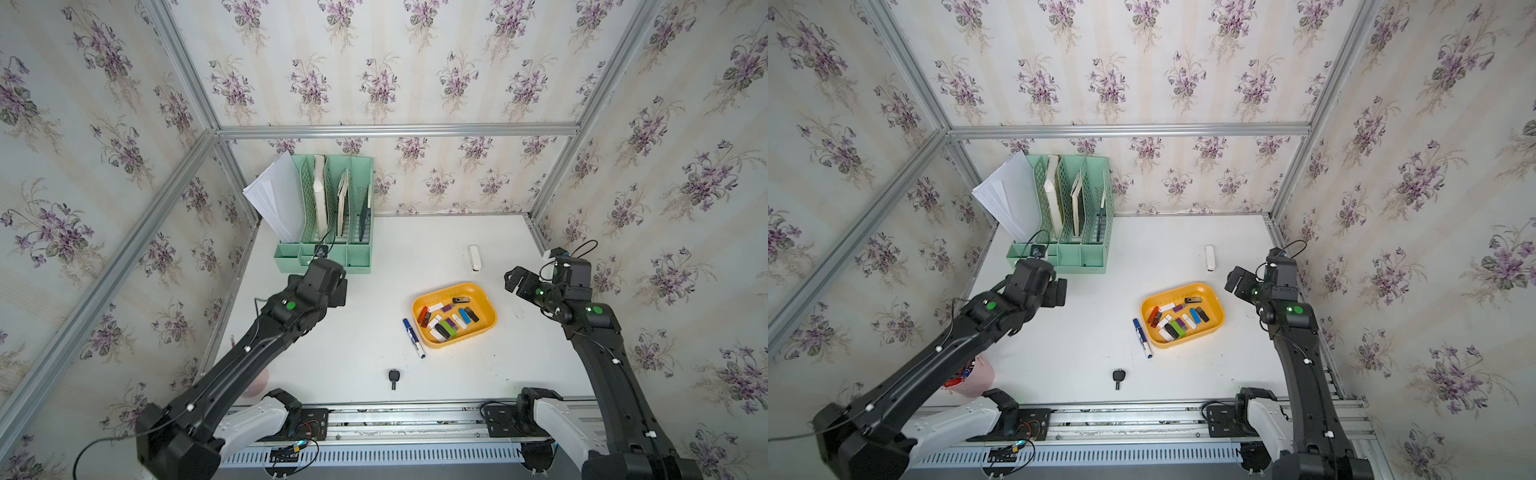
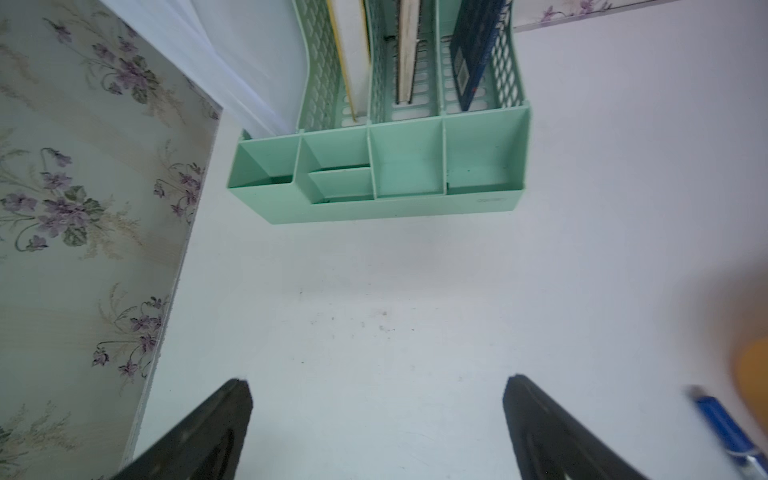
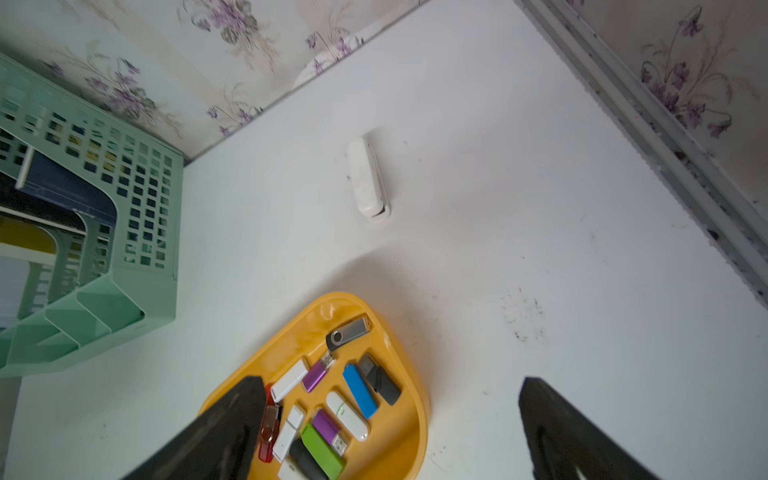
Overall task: Put the usb flash drive into the storage box
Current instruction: Place the USB flash in the storage box, then reset both arms
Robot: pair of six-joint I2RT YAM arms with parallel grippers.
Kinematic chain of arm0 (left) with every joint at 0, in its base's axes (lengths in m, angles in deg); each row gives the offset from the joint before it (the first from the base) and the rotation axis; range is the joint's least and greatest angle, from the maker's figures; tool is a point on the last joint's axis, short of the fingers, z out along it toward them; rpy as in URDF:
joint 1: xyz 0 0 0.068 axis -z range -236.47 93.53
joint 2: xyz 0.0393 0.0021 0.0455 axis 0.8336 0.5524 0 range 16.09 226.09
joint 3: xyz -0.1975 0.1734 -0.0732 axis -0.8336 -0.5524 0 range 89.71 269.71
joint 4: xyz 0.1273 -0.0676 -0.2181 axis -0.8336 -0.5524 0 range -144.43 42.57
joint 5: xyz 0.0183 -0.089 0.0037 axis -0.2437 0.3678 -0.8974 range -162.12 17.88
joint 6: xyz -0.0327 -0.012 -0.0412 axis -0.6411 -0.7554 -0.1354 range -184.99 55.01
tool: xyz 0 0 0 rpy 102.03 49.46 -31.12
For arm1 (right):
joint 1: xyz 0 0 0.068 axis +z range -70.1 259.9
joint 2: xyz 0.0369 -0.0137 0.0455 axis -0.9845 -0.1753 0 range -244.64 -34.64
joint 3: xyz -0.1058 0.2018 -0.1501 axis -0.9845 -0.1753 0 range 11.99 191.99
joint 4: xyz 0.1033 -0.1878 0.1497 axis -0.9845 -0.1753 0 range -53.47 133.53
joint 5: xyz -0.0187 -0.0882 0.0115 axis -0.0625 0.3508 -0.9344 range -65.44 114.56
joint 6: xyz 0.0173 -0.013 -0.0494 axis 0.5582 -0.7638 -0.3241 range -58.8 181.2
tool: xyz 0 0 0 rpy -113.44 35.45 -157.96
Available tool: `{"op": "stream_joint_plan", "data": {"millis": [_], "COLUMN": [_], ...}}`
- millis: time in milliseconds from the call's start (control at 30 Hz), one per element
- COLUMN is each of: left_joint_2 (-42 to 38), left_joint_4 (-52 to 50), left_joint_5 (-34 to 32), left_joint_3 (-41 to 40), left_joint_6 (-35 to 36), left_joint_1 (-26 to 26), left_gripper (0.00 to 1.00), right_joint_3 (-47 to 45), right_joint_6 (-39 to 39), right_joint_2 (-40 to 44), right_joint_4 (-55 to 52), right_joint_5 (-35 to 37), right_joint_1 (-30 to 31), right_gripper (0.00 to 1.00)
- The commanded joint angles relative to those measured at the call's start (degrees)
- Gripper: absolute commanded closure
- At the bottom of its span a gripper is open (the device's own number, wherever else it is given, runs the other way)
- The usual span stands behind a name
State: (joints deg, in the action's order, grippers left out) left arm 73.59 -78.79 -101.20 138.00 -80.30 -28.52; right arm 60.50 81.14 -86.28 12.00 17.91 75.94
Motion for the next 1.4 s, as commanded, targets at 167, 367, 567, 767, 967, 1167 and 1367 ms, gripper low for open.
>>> {"op": "stream_joint_plan", "data": {"millis": [167,367,567,767,967,1167,1367], "left_joint_2": [-3.08,2.32,7.16,15.93,18.97,27.7,28.24], "left_joint_4": [30.48,49.13,57.19,62.92,67.43,75.63,74.52], "left_joint_5": [-9.62,-4.87,1.43,7.06,7.41,17.03,15.85], "left_joint_3": [-20.48,-29.04,-28.91,-24.78,-24.31,-25.35,-24.3], "left_joint_6": [8.82,11.37,13.52,14.34,16.36,17.65,16.54], "left_joint_1": [-5.32,-10.14,-13.61,-17.7,-20.02,-23.01,-23.64], "left_gripper": [0.01,0.01,0.01,0.01,0.01,0.01,0.01], "right_joint_3": [-17.37,-10.89,3.71,-2.64,-15.68,-29.94,-35.01], "right_joint_6": [-1.27,7.54,14.45,15.19,0.89,-14.34,-30.55], "right_joint_2": [5.47,-0.63,16.13,20.53,3.8,-15.67,-33.9], "right_joint_4": [27.55,17.23,-11.14,-8.17,25.9,69.19,104.97], "right_joint_5": [25.51,29.83,33.51,41.16,54.57,51.49,38.96], "right_joint_1": [14.83,23.25,37.53,37.54,37.59,27.19,22.24], "right_gripper": [0.0,0.0,0.0,0.0,0.0,0.0,0.0]}}
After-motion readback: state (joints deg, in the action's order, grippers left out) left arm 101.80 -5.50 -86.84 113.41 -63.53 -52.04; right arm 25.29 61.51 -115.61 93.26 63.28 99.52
